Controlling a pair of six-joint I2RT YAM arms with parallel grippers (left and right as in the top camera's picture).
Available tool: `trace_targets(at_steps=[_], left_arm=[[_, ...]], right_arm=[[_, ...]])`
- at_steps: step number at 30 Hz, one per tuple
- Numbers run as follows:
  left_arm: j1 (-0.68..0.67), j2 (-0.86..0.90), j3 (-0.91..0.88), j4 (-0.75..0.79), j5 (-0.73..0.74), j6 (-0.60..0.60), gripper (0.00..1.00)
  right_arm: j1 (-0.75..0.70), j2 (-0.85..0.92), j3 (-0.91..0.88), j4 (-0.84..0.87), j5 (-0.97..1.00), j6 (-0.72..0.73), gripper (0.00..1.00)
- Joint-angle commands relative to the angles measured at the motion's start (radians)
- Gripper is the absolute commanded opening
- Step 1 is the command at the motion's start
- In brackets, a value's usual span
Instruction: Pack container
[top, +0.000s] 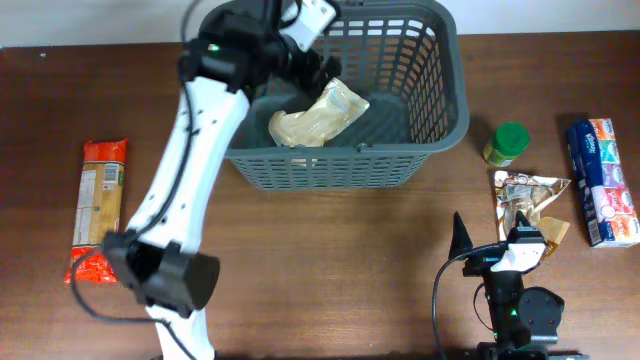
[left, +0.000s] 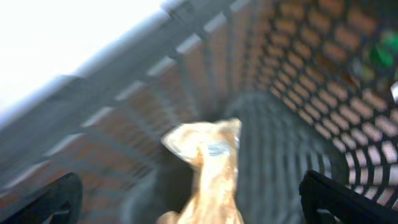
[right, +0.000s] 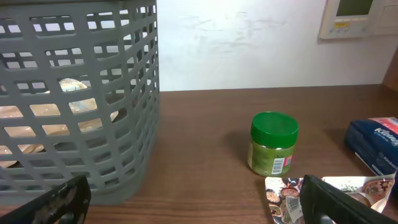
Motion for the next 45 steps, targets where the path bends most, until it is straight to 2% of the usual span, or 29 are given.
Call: trace_targets(at_steps=[1, 5, 9, 13, 18, 22, 26, 30, 38, 43, 45], left_arm=[[0.003, -0.11, 0.08, -0.027, -0.153, -0.145, 0.99], [0.003, -0.181, 0.095, -0.08, -0.297, -0.277, 0.99], [0.003, -0.256, 0.095, -0.166, -0.479, -0.367, 0.99], [0.003, -0.305, 0.095, -0.249, -0.578, -0.421, 0.99], [0.003, -0.355, 0.095, -0.322, -0.58, -0.44, 0.99], [0.003, -0.365, 0.095, -0.307, -0.58, -0.474, 0.99], [0.003, -0.362, 0.095, -0.291, -0.579, -0.48, 0.99], [0.003, -0.362, 0.095, -0.291, -0.579, -0.479, 0.99], [0.003, -0.363, 0.095, -0.298, -0.579, -0.479, 0.99], [0.003, -0.363, 0.095, -0.295, -0.579, -0.479, 0.99], [0.003, -0.363, 0.095, -0.295, -0.579, -0.479, 0.99]], right_arm=[[-0.008, -0.011, -0.005, -0.005, -0.013, -0.007, 0.99], [-0.008, -0.011, -0.005, -0.005, -0.013, -0.007, 0.99], [-0.008, -0.011, -0.005, -0.005, -0.013, -0.007, 0.99], [-0.008, -0.011, -0.005, -0.005, -0.013, -0.007, 0.99], [-0.008, -0.011, -0.005, -0.005, 0.021, -0.007, 0.99], [-0.008, -0.011, -0.005, 0.002, 0.032, -0.003, 0.99], [-0.008, -0.011, 0.037, 0.0, 0.032, 0.097, 0.99], [-0.008, -0.011, 0.085, -0.013, 0.037, 0.098, 0.99], [-0.008, -0.011, 0.08, -0.233, 0.04, 0.098, 0.99], [-0.008, -0.009, 0.08, -0.227, 0.042, 0.098, 0.99], [-0.008, -0.009, 0.08, -0.163, 0.06, 0.099, 0.99]])
